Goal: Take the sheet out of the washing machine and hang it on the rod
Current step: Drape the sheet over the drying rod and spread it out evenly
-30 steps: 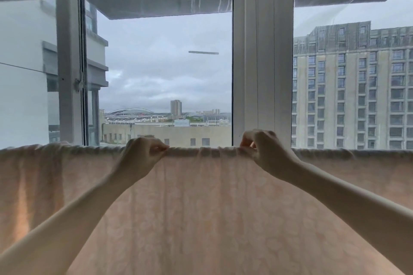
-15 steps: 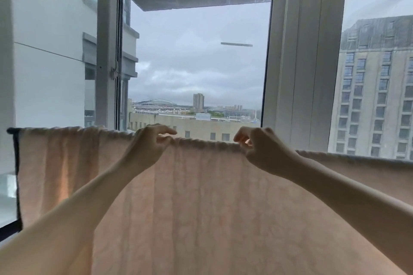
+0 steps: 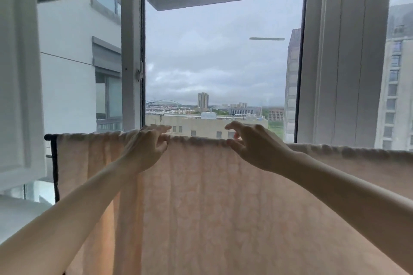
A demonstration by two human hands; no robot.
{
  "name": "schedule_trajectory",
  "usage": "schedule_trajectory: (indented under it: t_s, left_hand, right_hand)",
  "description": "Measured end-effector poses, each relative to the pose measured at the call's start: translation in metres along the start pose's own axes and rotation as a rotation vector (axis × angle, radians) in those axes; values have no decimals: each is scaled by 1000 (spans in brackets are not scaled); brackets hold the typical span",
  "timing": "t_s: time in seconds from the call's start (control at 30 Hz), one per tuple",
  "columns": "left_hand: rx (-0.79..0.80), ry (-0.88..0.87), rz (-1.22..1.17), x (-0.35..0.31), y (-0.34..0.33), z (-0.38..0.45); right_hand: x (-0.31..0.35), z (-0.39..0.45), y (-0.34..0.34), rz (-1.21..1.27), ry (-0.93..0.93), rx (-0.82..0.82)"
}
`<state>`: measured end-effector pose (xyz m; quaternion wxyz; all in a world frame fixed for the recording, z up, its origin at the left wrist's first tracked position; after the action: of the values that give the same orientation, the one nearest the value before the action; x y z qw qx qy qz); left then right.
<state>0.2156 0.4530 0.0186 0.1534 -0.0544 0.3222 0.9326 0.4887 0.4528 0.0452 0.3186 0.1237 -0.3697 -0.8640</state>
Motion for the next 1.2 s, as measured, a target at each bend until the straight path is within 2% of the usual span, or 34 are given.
schedule_trajectory:
  t_s: [0.1, 0.2, 0.3, 0.47, 0.6, 0.73, 0.87, 0.97, 1.07, 1.13, 1.2]
  left_hand:
    - [5, -43, -31, 19, 2, 4]
    - [-80, -111, -93, 21, 3, 6]
    - [-163, -143, -169, 11, 1, 11]
    - [-151, -192, -339, -18, -6, 13]
    - [-119, -219, -356, -31, -12, 11]
    - [-108, -251, -410, -47, -13, 13]
    - [46, -313, -428, -61, -12, 16]
    - [116, -221, -397, -38, -7, 26]
    - [222, -194, -230, -4, -10, 27]
    - [211, -182, -176, 7, -11, 23]
    - [137, -183, -226, 11, -11, 21]
  right_hand:
    - [17, 11, -19, -12, -24, -44]
    - [22, 13, -31, -16, -91, -142]
    - [21, 13, -32, 9, -168, -206]
    - [7, 12, -16, 53, -270, -341]
    - [-4, 1, -8, -53, -262, -237]
    - [-17, -6, 12, -58, -321, -293]
    - [-21, -20, 17, -101, -313, -191]
    - [-20, -20, 27, -65, -287, -142]
    - [-11, -22, 24, -17, -214, 72]
    - [-4, -22, 17, -95, -141, 154]
    - [1, -19, 10, -122, -123, 145]
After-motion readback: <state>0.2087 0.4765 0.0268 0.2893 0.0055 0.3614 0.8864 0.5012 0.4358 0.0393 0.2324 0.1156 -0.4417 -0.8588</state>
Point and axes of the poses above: each hand's wrist, its own z-axis towards the middle knuckle, its own y-axis out of the back of the hand, x = y × z, the point moved 2 cm from there along z, towards the middle knuckle, and after that the axes turned 4 degrees about -x, right-handed, at the moved point
